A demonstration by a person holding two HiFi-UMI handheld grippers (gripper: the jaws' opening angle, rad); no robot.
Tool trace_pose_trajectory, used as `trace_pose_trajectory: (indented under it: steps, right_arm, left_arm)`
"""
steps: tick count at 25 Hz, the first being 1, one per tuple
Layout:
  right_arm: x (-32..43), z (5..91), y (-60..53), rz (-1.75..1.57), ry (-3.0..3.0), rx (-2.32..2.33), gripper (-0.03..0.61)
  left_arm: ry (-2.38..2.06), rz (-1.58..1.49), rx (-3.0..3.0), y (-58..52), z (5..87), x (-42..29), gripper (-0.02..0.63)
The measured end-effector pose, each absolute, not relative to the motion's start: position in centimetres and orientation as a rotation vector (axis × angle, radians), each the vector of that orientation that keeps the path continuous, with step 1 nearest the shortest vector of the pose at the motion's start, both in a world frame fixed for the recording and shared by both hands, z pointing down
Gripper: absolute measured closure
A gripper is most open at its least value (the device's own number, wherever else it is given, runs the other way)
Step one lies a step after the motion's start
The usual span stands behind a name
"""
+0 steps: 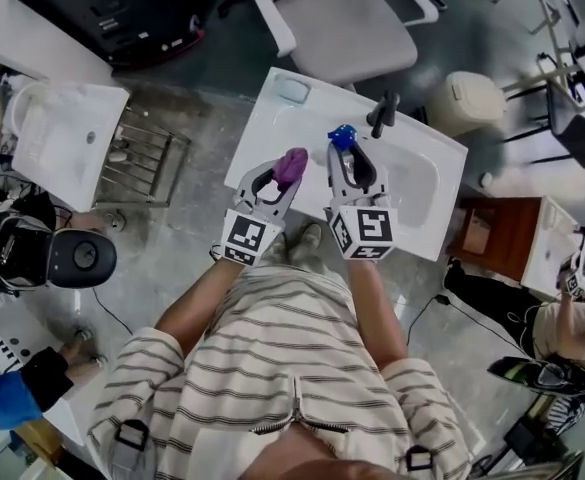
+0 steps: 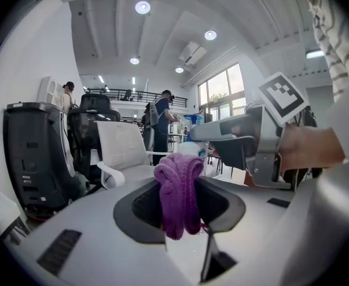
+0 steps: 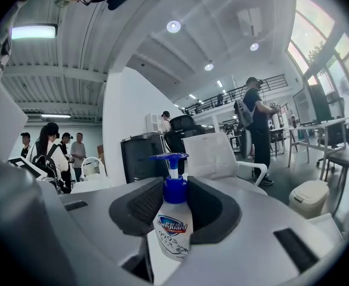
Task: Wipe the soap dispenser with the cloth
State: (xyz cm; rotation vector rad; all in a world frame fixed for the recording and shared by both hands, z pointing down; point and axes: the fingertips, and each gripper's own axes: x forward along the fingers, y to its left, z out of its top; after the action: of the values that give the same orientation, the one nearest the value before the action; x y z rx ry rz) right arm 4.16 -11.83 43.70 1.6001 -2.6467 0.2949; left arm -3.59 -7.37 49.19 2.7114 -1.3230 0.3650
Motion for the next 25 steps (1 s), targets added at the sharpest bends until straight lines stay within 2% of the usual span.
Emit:
trace_pose_trajectory:
  steps: [8,25]
  right_arm:
    - [1.3,46.1,-14.9,0.332,-2.646,1.575,0.446]
    - [-7.5,55.5,-21.2,0.459,-2.625,1.424,0.446]
  left_arm:
    - [-1.567,0.436,2.561,-8.9,50.8,-7.3,0.482]
    - [-1.738,0.490,2.338,-9.7,55.1,-13.0,0.482]
